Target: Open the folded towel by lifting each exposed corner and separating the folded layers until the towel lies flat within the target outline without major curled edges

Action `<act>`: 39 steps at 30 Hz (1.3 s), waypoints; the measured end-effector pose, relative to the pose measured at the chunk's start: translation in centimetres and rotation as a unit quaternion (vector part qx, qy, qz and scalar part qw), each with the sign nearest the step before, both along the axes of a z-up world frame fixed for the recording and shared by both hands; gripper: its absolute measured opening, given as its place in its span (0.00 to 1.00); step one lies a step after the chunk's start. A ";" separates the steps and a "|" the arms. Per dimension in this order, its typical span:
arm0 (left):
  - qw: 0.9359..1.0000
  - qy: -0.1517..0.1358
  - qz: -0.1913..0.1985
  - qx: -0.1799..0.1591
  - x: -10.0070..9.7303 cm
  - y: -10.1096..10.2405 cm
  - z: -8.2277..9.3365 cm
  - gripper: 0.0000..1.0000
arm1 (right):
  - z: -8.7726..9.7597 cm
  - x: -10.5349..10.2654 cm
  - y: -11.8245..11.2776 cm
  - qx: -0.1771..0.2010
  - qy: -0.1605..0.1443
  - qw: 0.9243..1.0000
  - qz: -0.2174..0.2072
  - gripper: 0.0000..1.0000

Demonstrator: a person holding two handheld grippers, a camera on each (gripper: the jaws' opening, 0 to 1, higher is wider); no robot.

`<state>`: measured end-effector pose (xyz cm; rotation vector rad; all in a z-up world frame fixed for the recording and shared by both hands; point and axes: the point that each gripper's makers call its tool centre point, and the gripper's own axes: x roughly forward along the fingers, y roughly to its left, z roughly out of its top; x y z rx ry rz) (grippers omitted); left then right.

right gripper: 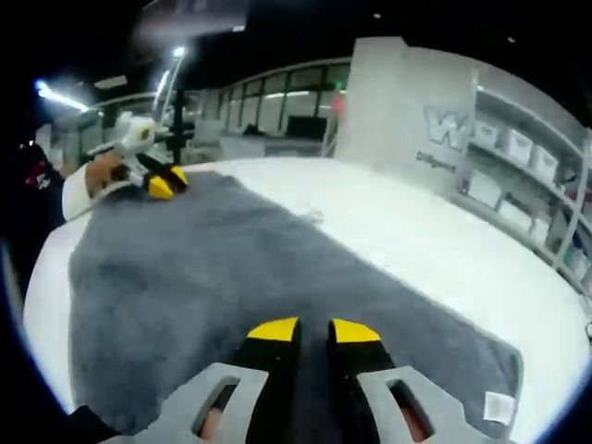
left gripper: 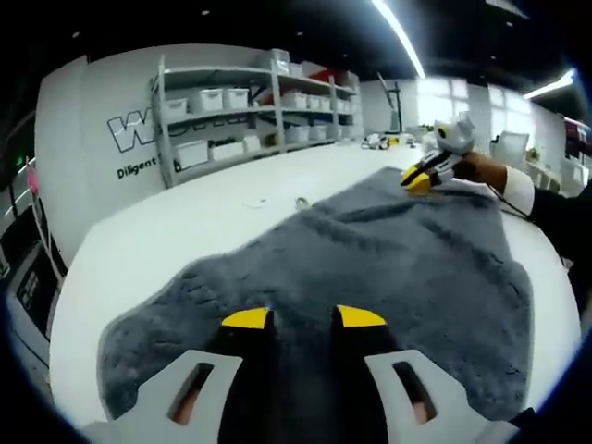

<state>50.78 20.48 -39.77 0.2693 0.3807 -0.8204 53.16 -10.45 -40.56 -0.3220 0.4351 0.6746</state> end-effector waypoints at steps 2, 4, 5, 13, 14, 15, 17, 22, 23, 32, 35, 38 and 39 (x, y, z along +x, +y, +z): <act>1.000 0.002 -0.004 0.004 -0.2 -0.1 -0.2 0.23 | -0.3 0.2 -0.2 0.002 0.005 1.000 -0.005 0.12; 1.000 0.005 -0.013 0.005 -0.4 -0.4 -0.3 0.23 | -0.8 0.4 -0.6 -0.003 0.008 1.000 -0.012 0.17; 1.000 0.006 -0.016 0.006 -0.6 -0.5 -0.4 0.23 | -0.9 0.5 -0.7 -0.006 0.009 1.000 -0.013 0.16; 0.999 0.008 -0.023 0.025 -0.8 -0.6 -1.2 0.27 | -1.0 0.8 -1.3 0.031 0.026 0.999 -0.026 0.18; 0.999 0.008 -0.023 0.025 -0.8 -0.6 -1.2 0.28 | -1.0 0.7 -1.4 0.032 0.027 0.999 -0.025 0.18; 0.999 0.007 -0.022 0.026 -0.7 -0.6 -1.3 0.29 | -1.0 0.7 -1.4 0.036 0.028 0.999 -0.024 0.18; 0.999 0.006 -0.022 0.026 -0.6 -0.6 -1.3 0.29 | -1.0 0.6 -1.5 0.040 0.031 0.998 -0.022 0.18; 0.999 0.005 -0.025 0.025 -0.8 -1.0 -1.4 0.29 | -1.0 0.5 -1.8 0.037 0.030 0.999 -0.021 0.19; 0.999 0.005 -0.024 0.025 -0.8 -1.1 -1.5 0.29 | -1.0 0.5 -1.8 0.037 0.030 0.999 -0.020 0.19; 0.999 0.006 -0.024 0.021 -0.8 -1.3 -1.5 0.28 | -1.1 0.2 -1.9 0.043 0.035 0.998 -0.013 0.20; 1.000 0.007 -0.024 0.019 -0.8 -1.4 -1.5 0.28 | -1.1 0.0 -2.1 0.042 0.037 0.998 -0.012 0.20; 1.000 0.012 -0.023 0.014 -0.8 -1.5 -1.5 0.29 | -0.8 0.1 -2.5 0.025 0.028 0.999 -0.012 0.23; 1.000 0.013 -0.022 0.010 -0.8 -1.6 -1.4 0.29 | -0.7 0.2 -2.7 0.018 0.020 1.000 -0.013 0.26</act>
